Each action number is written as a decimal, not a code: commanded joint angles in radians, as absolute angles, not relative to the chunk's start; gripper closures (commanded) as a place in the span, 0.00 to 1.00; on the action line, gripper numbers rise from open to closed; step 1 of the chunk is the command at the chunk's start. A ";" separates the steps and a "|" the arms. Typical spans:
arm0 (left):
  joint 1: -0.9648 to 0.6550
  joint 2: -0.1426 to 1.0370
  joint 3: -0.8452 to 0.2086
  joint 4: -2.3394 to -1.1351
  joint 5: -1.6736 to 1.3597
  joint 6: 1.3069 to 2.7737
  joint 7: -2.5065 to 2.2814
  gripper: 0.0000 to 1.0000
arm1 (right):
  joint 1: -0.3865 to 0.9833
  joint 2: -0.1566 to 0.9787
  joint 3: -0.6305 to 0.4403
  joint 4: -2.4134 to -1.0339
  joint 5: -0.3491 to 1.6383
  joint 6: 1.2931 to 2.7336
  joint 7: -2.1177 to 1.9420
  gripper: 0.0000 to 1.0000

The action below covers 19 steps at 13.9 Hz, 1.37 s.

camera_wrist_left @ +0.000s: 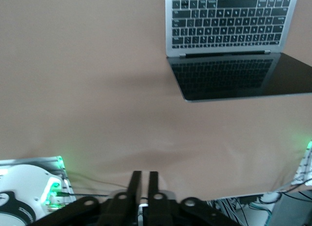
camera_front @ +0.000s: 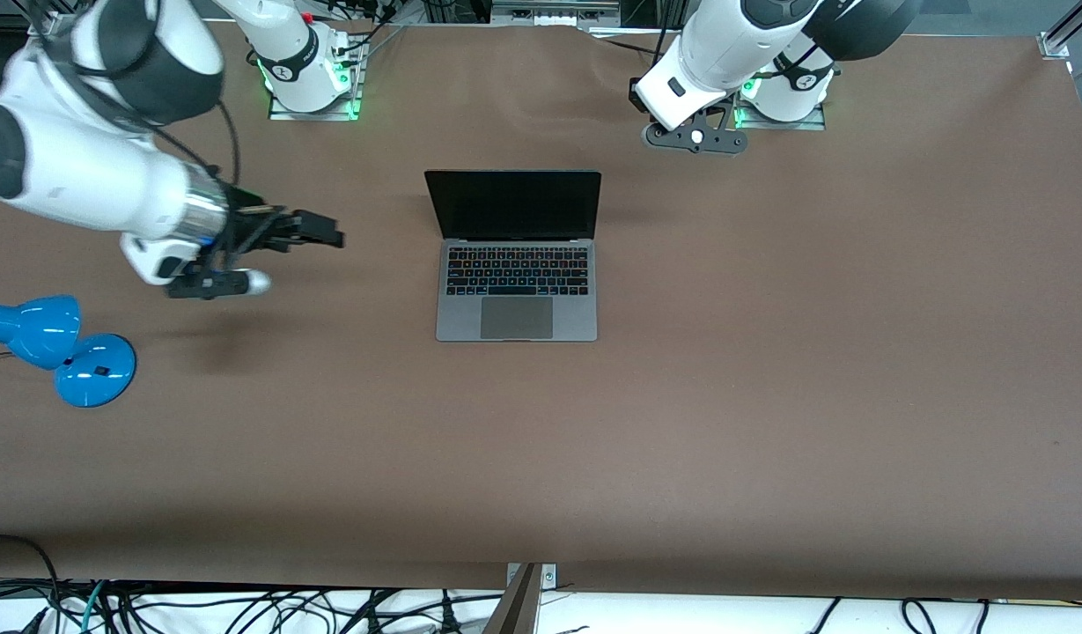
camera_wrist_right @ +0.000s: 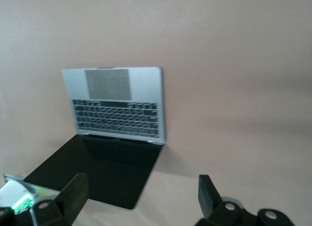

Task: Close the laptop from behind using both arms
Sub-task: 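Lower both grippers behind the open laptop screen, one at each side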

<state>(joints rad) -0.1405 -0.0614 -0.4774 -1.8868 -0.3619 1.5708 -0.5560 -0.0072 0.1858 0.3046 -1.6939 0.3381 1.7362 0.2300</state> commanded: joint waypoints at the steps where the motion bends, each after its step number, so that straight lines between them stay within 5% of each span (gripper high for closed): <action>1: -0.135 -0.075 -0.486 -1.911 -0.443 1.572 -0.604 1.00 | 0.006 0.190 0.353 -1.715 0.368 1.767 0.289 0.01; 6: -0.138 -0.009 -0.489 -1.925 -0.494 1.574 -0.705 1.00 | 0.077 0.213 0.388 -1.736 0.370 1.761 0.454 0.16; 14: -0.143 0.057 -0.557 -1.925 -0.482 1.684 -0.798 1.00 | 0.100 0.255 0.474 -1.756 0.370 1.730 0.540 0.91; 19: -0.146 0.084 -0.580 -1.950 -0.437 1.764 -0.807 1.00 | 0.097 0.262 0.482 -1.755 0.399 1.600 0.525 1.00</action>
<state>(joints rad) -0.1424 0.0753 -0.5716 -1.9335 -0.4646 1.7277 -0.7870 0.1070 0.2670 0.4750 -1.7524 0.3739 1.6483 0.5320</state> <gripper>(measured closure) 0.991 0.991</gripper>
